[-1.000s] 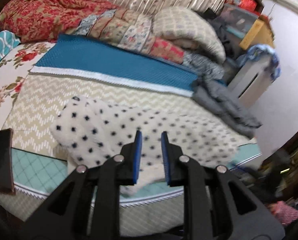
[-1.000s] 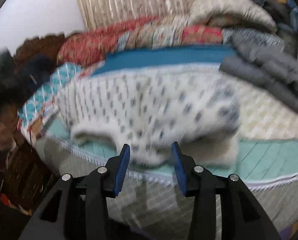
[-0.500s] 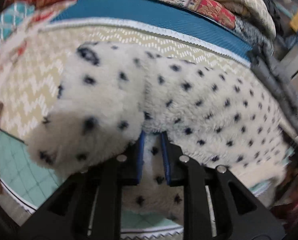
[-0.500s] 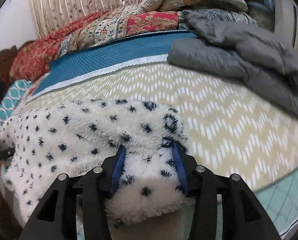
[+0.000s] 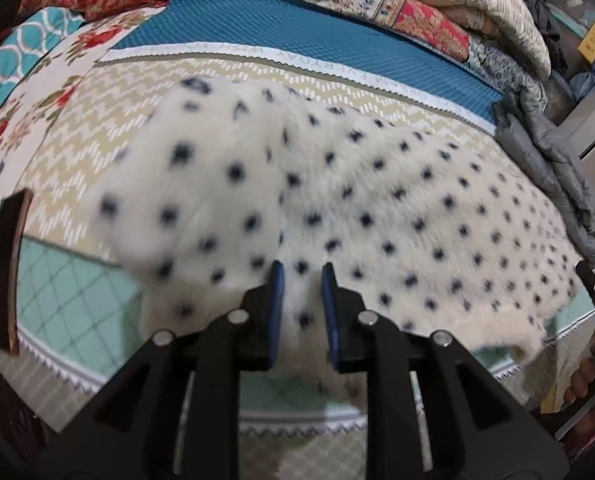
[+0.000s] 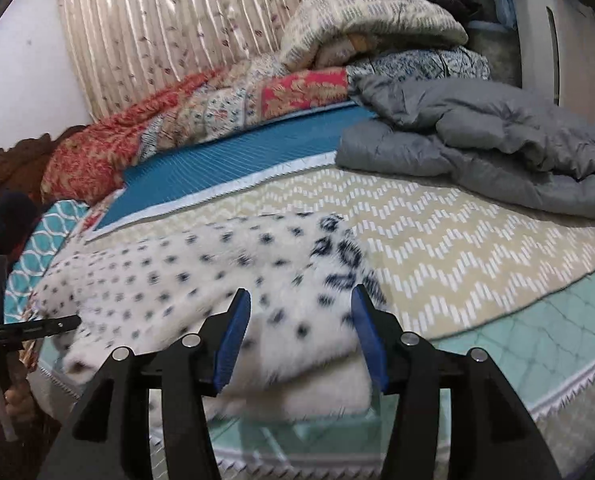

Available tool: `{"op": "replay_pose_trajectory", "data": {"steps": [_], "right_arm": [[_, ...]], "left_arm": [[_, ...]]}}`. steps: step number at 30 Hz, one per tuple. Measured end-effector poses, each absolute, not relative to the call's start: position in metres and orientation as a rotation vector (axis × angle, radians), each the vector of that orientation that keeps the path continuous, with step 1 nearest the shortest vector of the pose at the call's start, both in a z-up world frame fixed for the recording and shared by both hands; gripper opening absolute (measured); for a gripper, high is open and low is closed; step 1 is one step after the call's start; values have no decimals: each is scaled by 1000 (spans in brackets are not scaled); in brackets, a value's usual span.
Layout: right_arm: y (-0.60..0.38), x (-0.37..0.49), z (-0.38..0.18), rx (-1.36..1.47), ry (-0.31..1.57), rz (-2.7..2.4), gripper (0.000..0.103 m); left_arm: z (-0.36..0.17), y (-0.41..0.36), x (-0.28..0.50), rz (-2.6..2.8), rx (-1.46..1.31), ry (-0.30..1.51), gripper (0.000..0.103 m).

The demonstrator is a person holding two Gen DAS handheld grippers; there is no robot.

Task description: Fold large clothes

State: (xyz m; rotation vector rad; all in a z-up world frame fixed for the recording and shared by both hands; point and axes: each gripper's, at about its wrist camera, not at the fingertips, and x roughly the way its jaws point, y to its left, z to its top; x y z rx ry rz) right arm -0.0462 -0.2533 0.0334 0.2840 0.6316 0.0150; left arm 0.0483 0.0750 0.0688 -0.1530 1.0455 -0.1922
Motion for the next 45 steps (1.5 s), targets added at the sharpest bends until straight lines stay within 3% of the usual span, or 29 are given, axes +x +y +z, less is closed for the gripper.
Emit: {"op": "replay_pose_trajectory", "data": {"steps": [4,7,8,10,25,45], "right_arm": [[-234,-51,30,199,660,51,74],[-235,-32,0,128,789,-21,73],[-242,-24,-19,107,844,-58,68],[-264,-24,-35,258,834,-14,67],[-246,-75,3,302,779,-2,65],[-189,-111,-33,472,1032,121,64]], "left_arm": [[62,69,30,-195,-110,1039,19],[48,67,30,-180,-93,1073,19],[45,67,31,-180,-98,1083,19],[39,69,34,-179,-112,1101,19],[56,58,1,-153,-35,1076,20],[29,30,-49,-130,51,1160,20]]}}
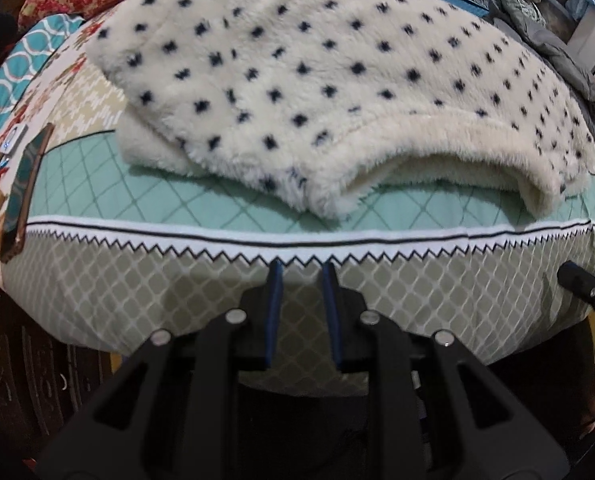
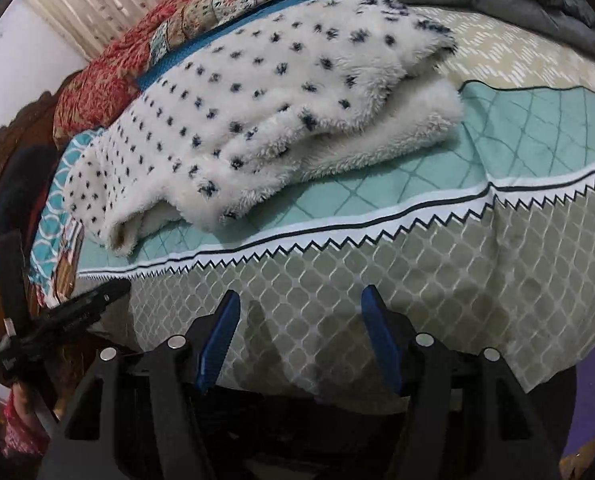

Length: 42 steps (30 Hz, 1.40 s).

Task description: Fold large clothes

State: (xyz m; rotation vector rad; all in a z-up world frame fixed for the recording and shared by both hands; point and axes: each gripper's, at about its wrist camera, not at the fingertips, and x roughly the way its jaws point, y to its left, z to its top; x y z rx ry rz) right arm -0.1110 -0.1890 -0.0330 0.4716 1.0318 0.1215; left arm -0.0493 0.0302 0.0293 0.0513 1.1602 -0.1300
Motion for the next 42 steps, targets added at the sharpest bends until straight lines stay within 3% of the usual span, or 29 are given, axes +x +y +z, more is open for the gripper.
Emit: {"op": "replay_pose_trajectory", "data": {"steps": [8,11,13,16,24,27,36,42], "right_arm": [[-193,-117,-36,509,1023,126,59],[-198,-118,-37,532,1015,146,52],[-196,-119,-37,530,1014,157,45],[-190,-120,-36,531,1010,185,36],[-189,-122,-36,544,998,192,34],[-186,-119,-36,532,1003,215,22],[-180,-114,-37,523,1011,219,22],[-183,-115,-37,535,1005,225,22]], "left_arm": [[25,31,-50,-121,47,1166,23],[22,31,-52,-127,49,1165,35],[20,28,-54,-138,52,1167,52],[17,20,-55,-154,64,1167,65],[10,6,-56,-166,84,1161,73],[9,4,-56,-170,95,1153,77],[5,1,-59,-179,101,1145,90],[3,-1,-57,-182,103,1148,92]]}}
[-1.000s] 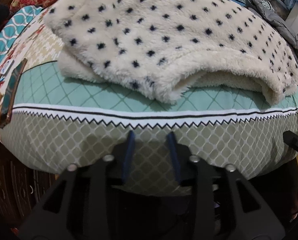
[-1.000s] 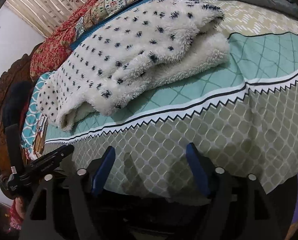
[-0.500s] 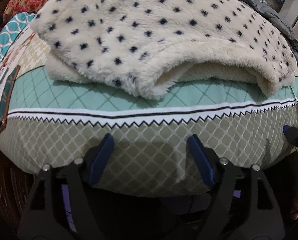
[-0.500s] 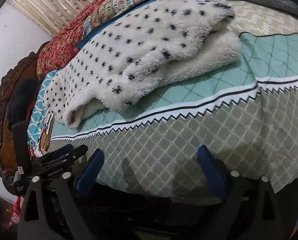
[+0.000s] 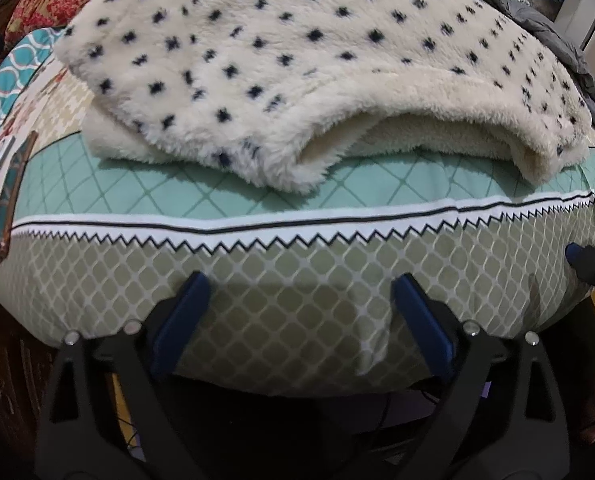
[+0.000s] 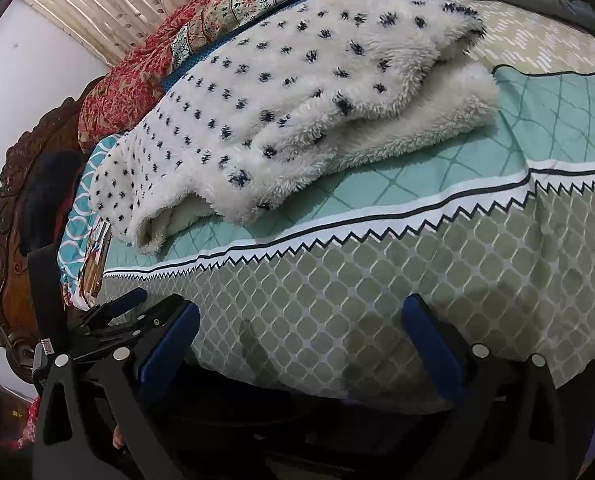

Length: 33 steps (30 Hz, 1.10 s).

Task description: Fold large clothes

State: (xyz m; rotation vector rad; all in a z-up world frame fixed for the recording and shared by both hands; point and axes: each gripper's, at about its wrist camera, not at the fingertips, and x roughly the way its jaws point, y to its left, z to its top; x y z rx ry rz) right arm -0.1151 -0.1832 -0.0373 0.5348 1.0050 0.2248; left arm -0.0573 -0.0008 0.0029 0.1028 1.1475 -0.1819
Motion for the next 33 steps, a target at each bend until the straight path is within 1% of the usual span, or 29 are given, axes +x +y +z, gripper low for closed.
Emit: {"op": "replay_pose_trajectory", "data": {"steps": [7,16,26,33], "right_arm": [[-186,-116,-37,535,1002,228,22],[-185,-114,-37,530,1001,224,22],[-175,-115,-31,468,1021,215,22],[-168,-119,-22,438,1011,231,22]], "left_arm": [[1,1,-57,-189,106,1154,96],[6,-3,-68,-165,136,1153,96],[37,-4,-90,-88,163,1061,96],[52,-4,-100,-64,179,1029,96]]}}
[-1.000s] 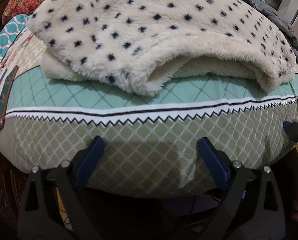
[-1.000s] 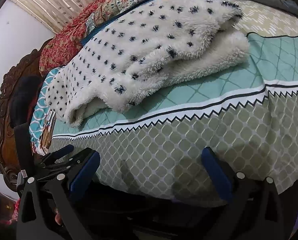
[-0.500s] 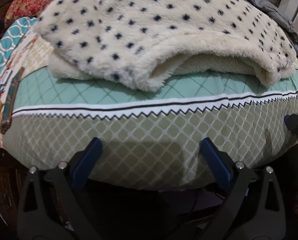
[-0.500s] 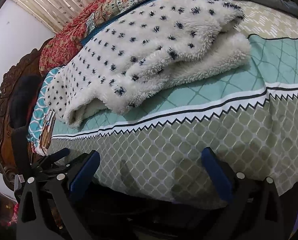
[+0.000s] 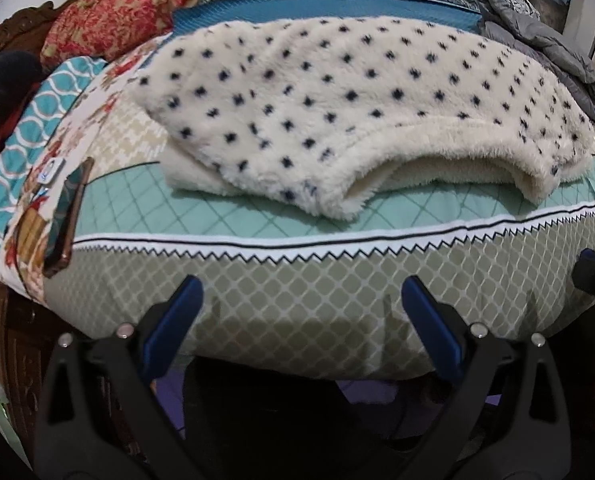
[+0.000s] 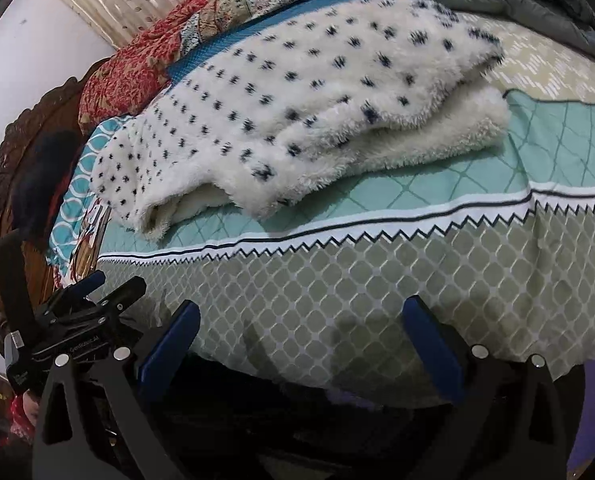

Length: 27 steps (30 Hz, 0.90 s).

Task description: Fold large clothes

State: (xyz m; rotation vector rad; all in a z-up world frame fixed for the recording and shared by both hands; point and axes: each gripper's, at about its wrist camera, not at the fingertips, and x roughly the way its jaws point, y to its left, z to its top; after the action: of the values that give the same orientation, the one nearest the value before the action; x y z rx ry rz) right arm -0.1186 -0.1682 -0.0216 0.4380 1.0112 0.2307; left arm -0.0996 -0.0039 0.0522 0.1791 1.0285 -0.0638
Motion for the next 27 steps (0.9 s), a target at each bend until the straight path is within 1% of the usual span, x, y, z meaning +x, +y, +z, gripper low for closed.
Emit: {"op": "replay_pose_trajectory", "data": {"steps": [9,11,16,27], "right_arm": [[-166,-117,4,380,997,234,22],[-168,-113,14,417,1018,259,22],[-171,-112,49,474,978,247,22],[-158,-120,34,484,1001,185,22]], "left_arm": [[66,2,-96,-73,174,1036,96],[74,9,-92,-88,153,1049,96],[94,15,-91,-88,87,1066,96],[107,6,-105,-39,130,998,96]]}}
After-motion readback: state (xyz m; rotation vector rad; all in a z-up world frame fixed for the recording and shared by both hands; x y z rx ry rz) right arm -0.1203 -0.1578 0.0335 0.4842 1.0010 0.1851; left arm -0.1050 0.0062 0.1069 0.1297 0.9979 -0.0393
